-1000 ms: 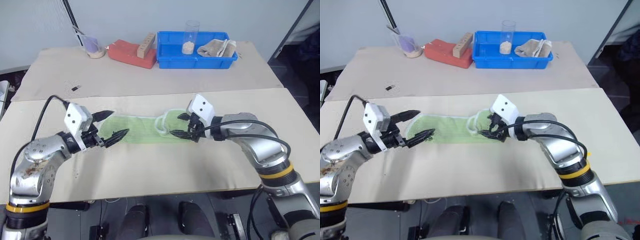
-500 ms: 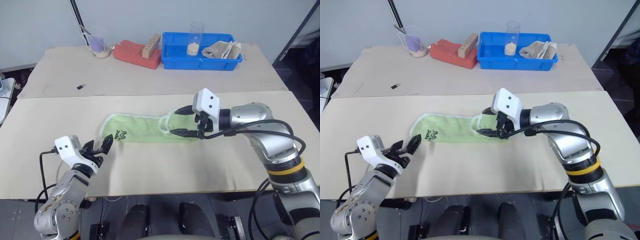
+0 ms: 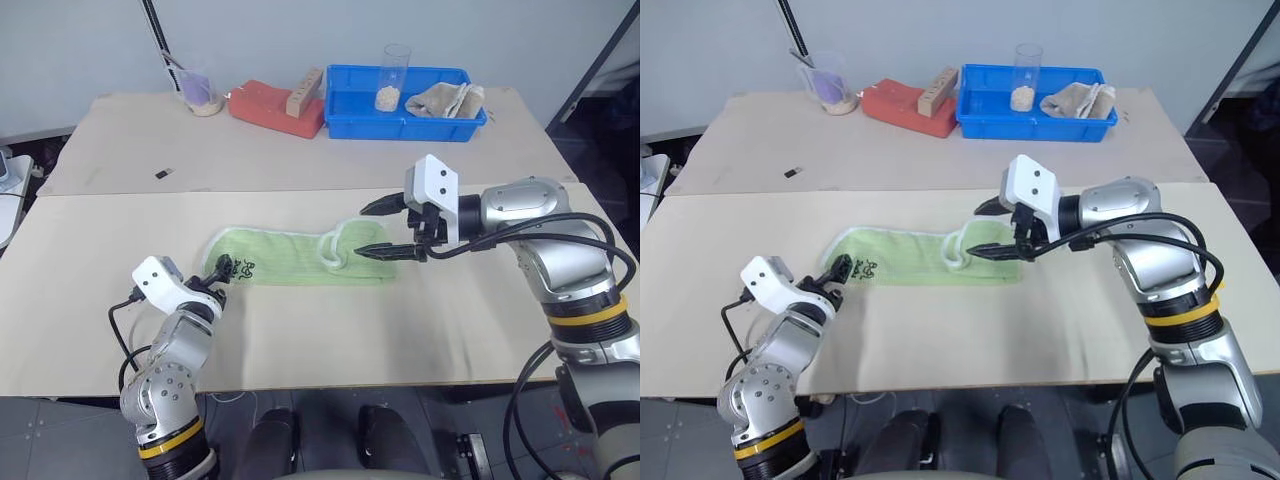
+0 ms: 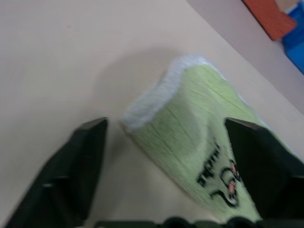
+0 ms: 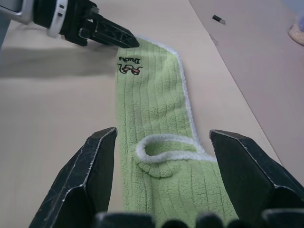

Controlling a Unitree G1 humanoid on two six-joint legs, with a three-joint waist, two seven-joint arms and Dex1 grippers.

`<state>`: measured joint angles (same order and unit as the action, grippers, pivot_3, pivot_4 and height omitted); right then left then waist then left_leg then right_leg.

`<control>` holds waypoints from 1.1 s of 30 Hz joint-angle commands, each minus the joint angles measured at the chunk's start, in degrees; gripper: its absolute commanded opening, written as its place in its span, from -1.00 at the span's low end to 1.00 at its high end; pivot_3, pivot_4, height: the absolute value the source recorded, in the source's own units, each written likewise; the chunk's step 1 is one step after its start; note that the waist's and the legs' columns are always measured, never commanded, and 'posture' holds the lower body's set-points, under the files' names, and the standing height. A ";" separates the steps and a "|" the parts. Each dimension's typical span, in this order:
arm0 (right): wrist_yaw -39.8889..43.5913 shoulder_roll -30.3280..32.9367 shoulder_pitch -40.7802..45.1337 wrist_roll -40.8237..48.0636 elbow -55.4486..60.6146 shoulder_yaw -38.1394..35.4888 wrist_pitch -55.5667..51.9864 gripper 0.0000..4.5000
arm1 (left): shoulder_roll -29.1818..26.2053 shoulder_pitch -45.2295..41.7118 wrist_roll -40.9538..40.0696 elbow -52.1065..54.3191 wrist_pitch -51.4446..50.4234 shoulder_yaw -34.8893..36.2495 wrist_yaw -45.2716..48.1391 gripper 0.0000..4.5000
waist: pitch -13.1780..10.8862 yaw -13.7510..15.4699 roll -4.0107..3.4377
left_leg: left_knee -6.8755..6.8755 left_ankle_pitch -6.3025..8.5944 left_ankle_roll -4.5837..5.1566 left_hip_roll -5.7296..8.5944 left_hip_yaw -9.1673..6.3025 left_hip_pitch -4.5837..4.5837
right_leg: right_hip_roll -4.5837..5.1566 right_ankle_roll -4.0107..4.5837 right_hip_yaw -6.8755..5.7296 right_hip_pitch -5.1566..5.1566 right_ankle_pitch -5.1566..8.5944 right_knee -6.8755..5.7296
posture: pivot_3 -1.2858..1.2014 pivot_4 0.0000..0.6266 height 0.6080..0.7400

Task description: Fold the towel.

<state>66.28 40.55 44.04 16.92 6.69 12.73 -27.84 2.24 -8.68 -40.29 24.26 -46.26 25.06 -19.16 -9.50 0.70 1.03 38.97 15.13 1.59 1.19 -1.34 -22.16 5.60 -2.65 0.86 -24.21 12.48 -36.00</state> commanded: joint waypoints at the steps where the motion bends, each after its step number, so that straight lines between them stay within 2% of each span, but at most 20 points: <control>1: 0.96 0.66 1.35 1.08 1.47 -2.26 0.73 0.57 | -0.54 -1.62 1.71 -2.10 1.42 -0.61 -0.60 0.00 | 0.00 0.00 0.00 | 0.00 0.00 0.00 0.00 0.00 -0.01 | 0.01 0.00 0.00 0.00 0.00 0.00 | 0.03 -0.52 1.00; 5: 1.77 0.70 1.06 1.97 2.48 -3.08 0.65 0.57 | -1.36 -3.43 3.33 -3.64 2.79 -1.65 0.26 -0.86 | 0.00 -0.01 0.01 | 0.00 0.00 -0.01 0.00 0.00 -0.06 | 0.02 0.00 0.00 -0.03 0.00 0.05 | 0.03 -0.52 1.00; 6: 1.84 0.70 0.94 2.09 2.71 -3.30 0.62 0.57 | -1.67 -3.61 3.59 -3.66 3.04 -1.93 0.66 -0.98 | 0.00 -0.01 0.01 | 0.00 0.00 -0.01 0.00 0.00 -0.07 | 0.02 0.00 0.00 -0.04 0.00 0.05 | 0.03 -0.52 1.00; 13: 1.29 1.78 -0.91 3.17 5.41 -4.85 -0.81 0.57 | -7.00 -3.57 5.59 -0.93 4.52 -6.98 8.02 -0.98 | 0.00 -0.02 0.01 | -0.01 0.00 -0.02 -0.01 0.00 -0.09 | 0.02 0.00 0.00 -0.06 0.00 0.05 | 0.03 -0.52 1.00; 17: 1.42 6.43 -5.33 4.53 8.92 -8.22 -3.32 0.57 | -17.39 -6.06 8.09 3.03 6.77 -19.72 25.34 -0.98 | -0.01 0.41 0.01 | -0.01 -0.02 -0.06 -0.01 -0.03 -0.13 | 0.04 0.00 -0.05 -0.07 0.00 0.06 | 0.03 -0.52 1.00; 20: 0.70 10.47 -9.55 5.36 11.40 -11.19 -5.33 0.57 | -20.75 -10.22 9.78 1.80 9.10 -27.30 34.07 -0.98 | 0.00 0.54 0.00 | 0.00 -0.05 -0.10 0.09 -0.08 -0.22 | 0.11 0.00 0.00 -0.03 0.00 0.17 | 0.03 -0.52 1.00; 26: -1.92 15.15 -16.86 7.72 16.46 -17.53 -9.65 0.57 | -17.28 -19.01 14.22 -10.29 15.42 -37.47 45.23 -0.98 | 0.00 0.05 0.00 | -0.01 -0.03 -0.05 0.09 -0.04 -0.17 | 0.00 -0.02 0.06 0.00 -0.01 0.22 | 0.03 -0.52 1.00; 33: -5.58 17.12 -22.67 10.39 21.91 -21.95 -13.53 0.57 | -13.75 -24.15 19.73 -23.07 22.55 -42.75 54.16 -0.98 | -0.01 -0.15 0.01 | -0.01 -0.02 -0.01 -0.03 -0.05 -0.15 | -0.20 -0.02 0.06 0.00 0.00 0.15 | 0.03 -0.52 1.00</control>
<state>61.76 56.83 21.22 26.15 26.30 -6.59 -40.67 -11.92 -31.80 -21.67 1.76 -26.22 -16.99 32.81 -9.50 0.54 1.04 38.96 15.11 1.58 1.16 -1.39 -22.31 5.41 -2.66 0.91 -24.21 12.47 -35.85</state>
